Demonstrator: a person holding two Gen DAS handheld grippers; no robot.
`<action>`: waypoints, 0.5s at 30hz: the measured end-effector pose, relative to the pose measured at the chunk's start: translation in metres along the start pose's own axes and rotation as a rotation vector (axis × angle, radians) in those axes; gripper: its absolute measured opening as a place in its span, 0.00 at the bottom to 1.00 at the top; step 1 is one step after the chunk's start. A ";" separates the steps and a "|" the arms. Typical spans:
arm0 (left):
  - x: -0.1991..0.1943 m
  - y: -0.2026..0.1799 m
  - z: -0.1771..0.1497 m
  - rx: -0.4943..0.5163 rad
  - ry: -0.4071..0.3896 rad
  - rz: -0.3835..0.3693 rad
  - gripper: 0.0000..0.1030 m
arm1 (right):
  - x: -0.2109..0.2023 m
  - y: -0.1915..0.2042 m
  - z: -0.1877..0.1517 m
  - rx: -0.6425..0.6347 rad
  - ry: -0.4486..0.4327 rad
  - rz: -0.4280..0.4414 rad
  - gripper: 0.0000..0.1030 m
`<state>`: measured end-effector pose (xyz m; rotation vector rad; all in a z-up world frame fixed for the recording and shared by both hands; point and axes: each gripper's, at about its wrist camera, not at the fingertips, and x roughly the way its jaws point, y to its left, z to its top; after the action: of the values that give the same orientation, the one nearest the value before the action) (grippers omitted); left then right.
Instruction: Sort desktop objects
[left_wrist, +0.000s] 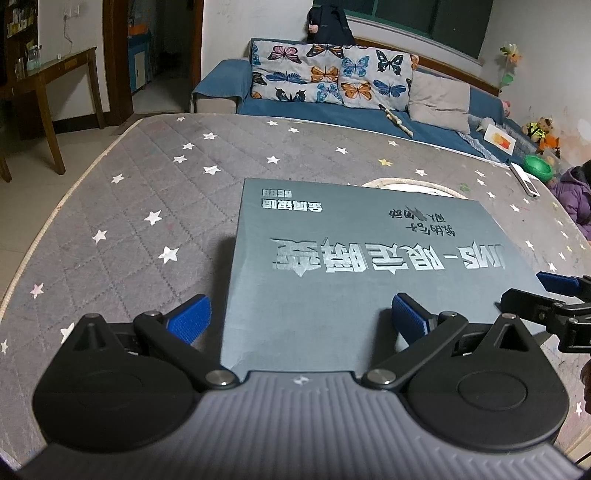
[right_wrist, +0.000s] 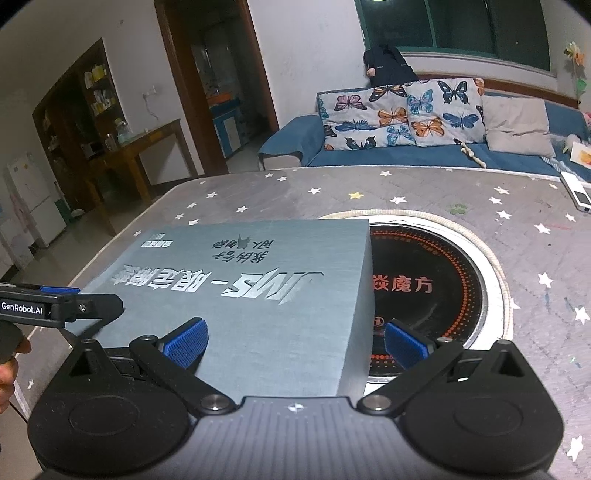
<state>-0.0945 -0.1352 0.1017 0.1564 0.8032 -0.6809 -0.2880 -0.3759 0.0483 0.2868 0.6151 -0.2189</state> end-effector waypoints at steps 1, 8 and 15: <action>-0.001 0.000 -0.001 0.001 -0.001 0.000 1.00 | -0.001 0.001 -0.001 -0.003 -0.002 -0.003 1.00; -0.008 0.000 -0.007 0.009 -0.012 0.006 1.00 | -0.006 0.004 -0.004 -0.021 -0.015 -0.030 1.00; -0.014 -0.002 -0.013 0.010 -0.024 0.008 1.00 | -0.014 0.006 -0.007 -0.042 -0.033 -0.060 1.00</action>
<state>-0.1108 -0.1242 0.1028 0.1608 0.7761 -0.6779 -0.3010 -0.3662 0.0524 0.2242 0.5955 -0.2676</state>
